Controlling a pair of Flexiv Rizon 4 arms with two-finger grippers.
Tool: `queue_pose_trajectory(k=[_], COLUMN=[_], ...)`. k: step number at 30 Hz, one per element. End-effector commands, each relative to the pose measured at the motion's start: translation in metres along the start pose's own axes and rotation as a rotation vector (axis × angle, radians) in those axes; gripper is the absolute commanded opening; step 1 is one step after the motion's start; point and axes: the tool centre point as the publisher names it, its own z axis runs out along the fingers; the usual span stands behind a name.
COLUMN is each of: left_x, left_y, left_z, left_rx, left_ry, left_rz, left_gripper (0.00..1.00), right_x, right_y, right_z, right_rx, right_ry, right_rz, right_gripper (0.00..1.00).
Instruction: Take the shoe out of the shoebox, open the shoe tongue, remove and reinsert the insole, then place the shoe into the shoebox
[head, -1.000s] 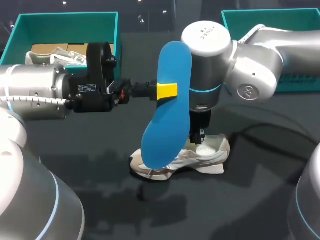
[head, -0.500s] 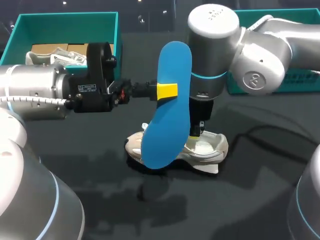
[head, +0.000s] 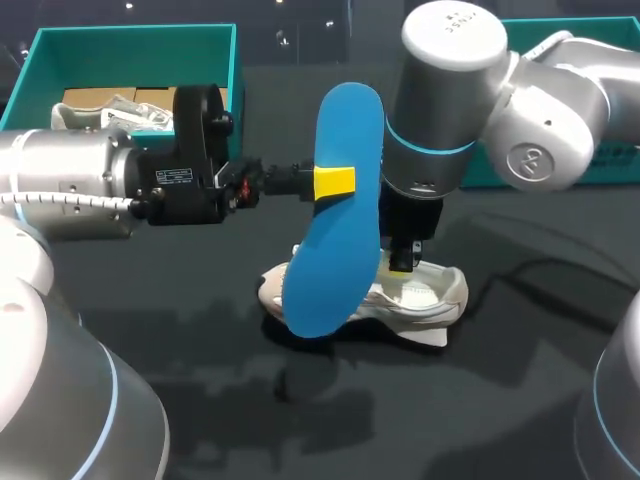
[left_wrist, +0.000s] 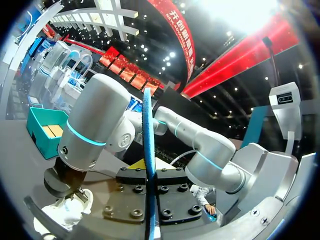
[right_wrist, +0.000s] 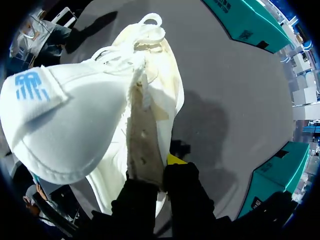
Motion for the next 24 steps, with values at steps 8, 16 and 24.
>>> queue_pose_trajectory(k=[8, 16, 24], left_x=[-0.001, -0.001, -0.001], left_y=[0.001, 0.001, 0.001], left_z=[0.003, 0.003, 0.003], left_rx=[0.003, 0.003, 0.003], left_ry=[0.001, 0.001, 0.001], left_rz=[0.000, 0.000, 0.000], left_gripper=[0.00, 0.00, 0.00], right_x=[-0.001, 0.003, 0.003], right_y=[-0.002, -0.009, -0.009], right_z=[-0.007, -0.019, -0.019], right_rx=[-0.102, -0.186, -0.186], right_ry=[0.099, 0.159, 0.159], right_rz=[0.436, 0.781, 0.781], right_gripper=[0.00, 0.00, 0.00])
